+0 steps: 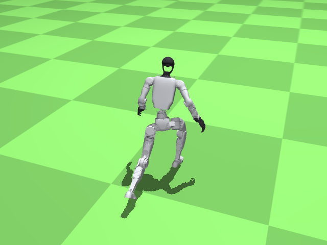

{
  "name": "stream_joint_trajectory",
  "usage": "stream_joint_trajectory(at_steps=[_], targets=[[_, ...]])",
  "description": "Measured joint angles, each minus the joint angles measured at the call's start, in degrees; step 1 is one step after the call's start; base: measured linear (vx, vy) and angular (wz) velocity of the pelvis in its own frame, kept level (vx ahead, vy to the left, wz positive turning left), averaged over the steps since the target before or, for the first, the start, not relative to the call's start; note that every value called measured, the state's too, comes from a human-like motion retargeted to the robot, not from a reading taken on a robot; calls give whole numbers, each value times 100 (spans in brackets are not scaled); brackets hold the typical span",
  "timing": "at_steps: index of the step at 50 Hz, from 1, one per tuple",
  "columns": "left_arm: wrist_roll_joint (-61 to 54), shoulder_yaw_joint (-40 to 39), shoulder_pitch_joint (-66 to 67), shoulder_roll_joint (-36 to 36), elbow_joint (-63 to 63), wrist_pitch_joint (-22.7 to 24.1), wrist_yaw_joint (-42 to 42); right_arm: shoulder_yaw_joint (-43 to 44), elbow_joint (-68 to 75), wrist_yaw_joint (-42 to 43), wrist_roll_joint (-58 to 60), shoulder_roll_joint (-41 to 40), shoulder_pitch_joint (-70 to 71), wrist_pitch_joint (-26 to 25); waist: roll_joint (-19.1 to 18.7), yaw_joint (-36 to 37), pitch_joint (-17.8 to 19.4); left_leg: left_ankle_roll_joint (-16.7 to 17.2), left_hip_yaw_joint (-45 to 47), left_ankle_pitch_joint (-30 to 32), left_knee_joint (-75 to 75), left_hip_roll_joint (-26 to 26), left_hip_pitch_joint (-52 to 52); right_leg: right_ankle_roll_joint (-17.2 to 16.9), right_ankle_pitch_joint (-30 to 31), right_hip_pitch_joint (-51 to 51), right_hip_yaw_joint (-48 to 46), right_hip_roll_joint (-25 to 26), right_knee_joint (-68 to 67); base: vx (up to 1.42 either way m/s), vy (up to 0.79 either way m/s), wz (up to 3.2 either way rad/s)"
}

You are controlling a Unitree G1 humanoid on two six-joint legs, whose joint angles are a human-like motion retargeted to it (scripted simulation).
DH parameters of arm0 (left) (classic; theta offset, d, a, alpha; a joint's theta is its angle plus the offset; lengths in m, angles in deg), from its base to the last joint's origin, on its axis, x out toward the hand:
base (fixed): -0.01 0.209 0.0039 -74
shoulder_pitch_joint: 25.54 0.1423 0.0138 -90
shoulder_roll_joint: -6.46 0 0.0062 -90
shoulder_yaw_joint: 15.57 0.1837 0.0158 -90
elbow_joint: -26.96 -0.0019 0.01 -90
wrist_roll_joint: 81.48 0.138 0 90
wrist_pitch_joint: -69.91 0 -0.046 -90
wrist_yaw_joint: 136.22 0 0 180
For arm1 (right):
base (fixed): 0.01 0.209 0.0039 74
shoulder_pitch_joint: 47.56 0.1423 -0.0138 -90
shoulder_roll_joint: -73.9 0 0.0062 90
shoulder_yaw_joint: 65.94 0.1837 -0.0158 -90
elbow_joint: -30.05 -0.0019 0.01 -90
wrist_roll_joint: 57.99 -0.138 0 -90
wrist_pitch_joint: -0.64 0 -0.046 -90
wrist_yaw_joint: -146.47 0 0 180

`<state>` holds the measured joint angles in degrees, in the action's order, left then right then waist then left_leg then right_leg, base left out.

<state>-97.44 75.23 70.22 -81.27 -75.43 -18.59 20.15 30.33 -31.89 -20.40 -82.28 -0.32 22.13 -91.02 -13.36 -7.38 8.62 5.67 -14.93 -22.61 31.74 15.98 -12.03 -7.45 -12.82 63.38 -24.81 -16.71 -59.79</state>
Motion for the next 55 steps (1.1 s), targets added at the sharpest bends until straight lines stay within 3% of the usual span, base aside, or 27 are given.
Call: stream_joint_trajectory(at_steps=[3,5,8,11,15,20,22,25,28,30,31,35,40,43,45,47,49,53,55], targets=[[-183,581,-272,65,102,213,-186,-305,638,620,628,123,843,-88,-361,-136,800,-472,740,-1518,402,649,-219,-91,-310,459,-102,-656,-1337,-25,11,90],[-224,907,-547,-17,75,287,-106,-517,1122,852,1095,288,1331,-193,-490,-361,1304,-608,986,-2114,388,937,-386,-198,-484,631,-11,-1121,-1951,-14,8,130],[-260,1125,-1027,-86,-45,298,34,-854,1735,938,1700,550,1843,-334,-620,-523,1846,-455,820,-2316,998,1062,-171,-156,-697,762,109,-1431,-2448,0,-2,67],[-348,1191,-1338,-75,-69,314,189,-1106,2114,786,2099,676,2061,-410,-780,-533,1994,-243,701,-2011,1040,1094,-86,-163,-828,753,32,-1444,-2561,19,-9,4],[-589,1311,-1373,-87,168,354,540,-1369,2292,331,2392,729,1979,-392,-1013,-730,1590,-115,857,-1014,-278,1163,-332,-216,-953,614,-206,-1397,-2320,38,-13,12],[-953,1324,-617,-60,593,310,1186,-1118,2191,81,1883,561,995,-123,-1415,-990,190,315,571,1710,-1371,1050,463,192,-715,123,-761,-1122,-914,51,-17,41],[-934,1288,-128,-30,584,344,1155,-713,2197,38,1345,305,470,-40,-1441,-1002,-258,425,519,2512,-1827,834,680,197,-348,-402,-910,-850,162,52,-14,43],[-506,1273,390,-21,112,392,824,-204,2380,-284,609,-100,79,-148,-1114,-996,-414,289,362,2326,-2240,86,758,30,764,-1672,-764,-233,2510,47,-9,0],[164,1385,550,31,-921,340,593,-161,2632,-820,417,-194,101,-392,-373,-982,-249,64,79,2008,-2294,-1143,800,-166,2396,-3243,-45,71,5119,39,-7,-48],[330,1428,549,66,-1637,302,518,-290,2713,-998,534,-132,215,-493,113,-823,-87,-38,89,1979,-2384,-1776,824,-538,2715,-4108,381,116,5960,33,-5,-127],[229,1414,521,54,-1920,276,466,-412,2702,-984,570,-56,305,-511,288,-599,-80,-144,243,1929,-2455,-1944,973,-663,2573,-4376,522,182,6030,29,-2,-193],[-571,1202,388,-154,-2604,226,167,-824,2567,-746,501,372,809,-479,845,606,-277,-605,1290,1493,-2720,-2123,2060,-661,2246,-5091,974,430,5486,24,7,-264],[-1160,836,199,-753,-2796,124,-210,-956,2364,-490,552,979,1928,-514,1247,2188,-315,-833,2251,45,-3050,-1287,3160,-360,2191,-6004,2031,768,3809,26,15,-295],[-1071,759,3,-1224,-2831,8,-354,-1452,2138,-320,718,1454,2935,-635,1533,2902,-245,-864,2245,689,-2779,-871,3680,-317,2627,-6310,2736,787,2392,22,15,-232],[-813,712,-171,-1621,-2846,-80,-370,-2025,2064,-305,777,1814,3833,-717,2127,2986,-290,-1066,2180,1255,-1482,-1142,4747,-321,2786,-6089,2948,341,1500,6,9,-67],[-359,603,-281,-2054,-2846,-130,-300,-2489,2054,-269,773,2126,4670,-689,2721,2809,-252,-1083,2415,805,1007,-1459,6272,-456,2472,-5956,2976,-174,958,-4,4,52],[64,430,-343,-2469,-2904,-143,-189,-2857,2123,-135,830,2316,5318,-592,3029,2748,-94,-965,2765,250,2968,-1382,7332,-483,1932,-5911,2932,-505,418,-12,1,42],[231,-79,-375,-3158,-3318,-364,-47,-3321,2361,-62,1306,2455,5861,-633,3161,2620,155,-1158,3188,-100,5276,-970,8760,575,411,-5538,2892,-1038,-1277,-16,5,18],[95,-449,-278,-3426,-3669,-463,-48,-3252,2446,1,1769,2482,5649,-742,2989,2527,245,-1154,3229,-256,6083,-776,9228,724,-364,-5744,2860,-1120,-1679,-10,8,13]])
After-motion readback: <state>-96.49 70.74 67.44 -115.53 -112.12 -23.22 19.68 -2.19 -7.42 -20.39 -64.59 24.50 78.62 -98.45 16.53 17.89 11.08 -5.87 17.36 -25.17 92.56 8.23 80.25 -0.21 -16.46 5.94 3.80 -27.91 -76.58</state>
